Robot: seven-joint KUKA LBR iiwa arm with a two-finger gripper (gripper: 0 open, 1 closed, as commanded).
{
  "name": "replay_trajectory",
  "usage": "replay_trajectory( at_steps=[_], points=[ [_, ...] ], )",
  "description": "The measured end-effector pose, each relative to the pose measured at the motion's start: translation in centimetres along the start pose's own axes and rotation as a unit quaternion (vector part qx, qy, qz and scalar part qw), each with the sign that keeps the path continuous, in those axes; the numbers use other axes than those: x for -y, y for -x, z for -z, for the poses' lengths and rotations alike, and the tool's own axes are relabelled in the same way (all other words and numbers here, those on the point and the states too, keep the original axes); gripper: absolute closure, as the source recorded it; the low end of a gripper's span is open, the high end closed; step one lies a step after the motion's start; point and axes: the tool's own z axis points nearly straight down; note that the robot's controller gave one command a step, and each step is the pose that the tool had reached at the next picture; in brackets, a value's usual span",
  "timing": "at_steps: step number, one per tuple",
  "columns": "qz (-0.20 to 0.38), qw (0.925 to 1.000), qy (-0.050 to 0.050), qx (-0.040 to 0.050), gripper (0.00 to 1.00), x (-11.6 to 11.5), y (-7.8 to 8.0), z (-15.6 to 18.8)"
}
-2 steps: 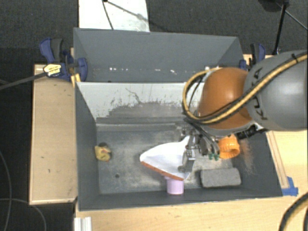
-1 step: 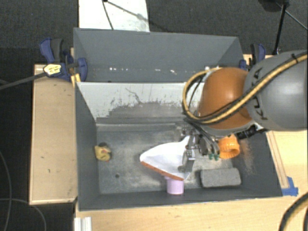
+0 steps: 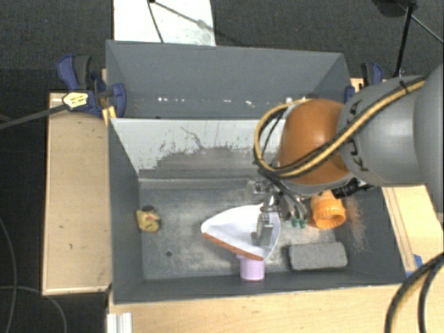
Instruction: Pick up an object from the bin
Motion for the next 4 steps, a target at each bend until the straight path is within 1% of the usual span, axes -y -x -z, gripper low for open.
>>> replay_trajectory(
  at_steps=[1,2,3,4],
  points=[
    [0.0,1.0,0.0,0.0034,0.0,0.1,1.7,-3.1],
    [-0.026,0.9997,-0.001,-0.0029,1.0,-0.9,2.6,-4.1],
    [-0.026,0.9996,-0.001,-0.0029,1.0,-0.9,2.6,-4.1],
    [-0.023,0.9997,-0.001,-0.0079,1.0,-0.6,3.0,0.9]
  ],
)
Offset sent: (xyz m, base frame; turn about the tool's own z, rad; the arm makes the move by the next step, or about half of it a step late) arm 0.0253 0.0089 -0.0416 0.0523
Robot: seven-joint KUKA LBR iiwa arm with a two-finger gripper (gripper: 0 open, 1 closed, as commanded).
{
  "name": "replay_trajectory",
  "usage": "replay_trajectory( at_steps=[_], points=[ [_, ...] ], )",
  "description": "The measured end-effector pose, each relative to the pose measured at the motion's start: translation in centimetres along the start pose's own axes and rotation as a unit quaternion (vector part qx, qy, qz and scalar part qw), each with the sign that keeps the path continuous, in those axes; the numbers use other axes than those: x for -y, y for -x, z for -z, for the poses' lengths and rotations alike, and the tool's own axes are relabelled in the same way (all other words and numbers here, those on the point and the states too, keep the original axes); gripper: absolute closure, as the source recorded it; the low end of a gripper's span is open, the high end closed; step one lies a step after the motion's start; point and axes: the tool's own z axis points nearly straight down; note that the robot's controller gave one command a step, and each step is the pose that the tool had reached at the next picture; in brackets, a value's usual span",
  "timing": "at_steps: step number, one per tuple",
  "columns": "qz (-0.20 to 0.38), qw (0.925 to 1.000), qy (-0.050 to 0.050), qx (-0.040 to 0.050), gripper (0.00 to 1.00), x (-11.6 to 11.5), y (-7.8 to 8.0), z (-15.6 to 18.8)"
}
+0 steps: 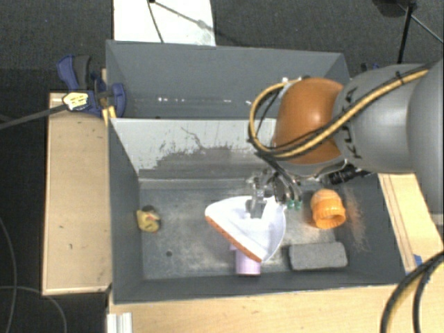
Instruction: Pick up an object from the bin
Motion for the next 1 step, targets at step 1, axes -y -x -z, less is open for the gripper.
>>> replay_trajectory(
  at_steps=[1],
  points=[
    [-0.008,1.0,0.0,0.0034,1.0,-1.14,-2.05,11.99]
  ],
)
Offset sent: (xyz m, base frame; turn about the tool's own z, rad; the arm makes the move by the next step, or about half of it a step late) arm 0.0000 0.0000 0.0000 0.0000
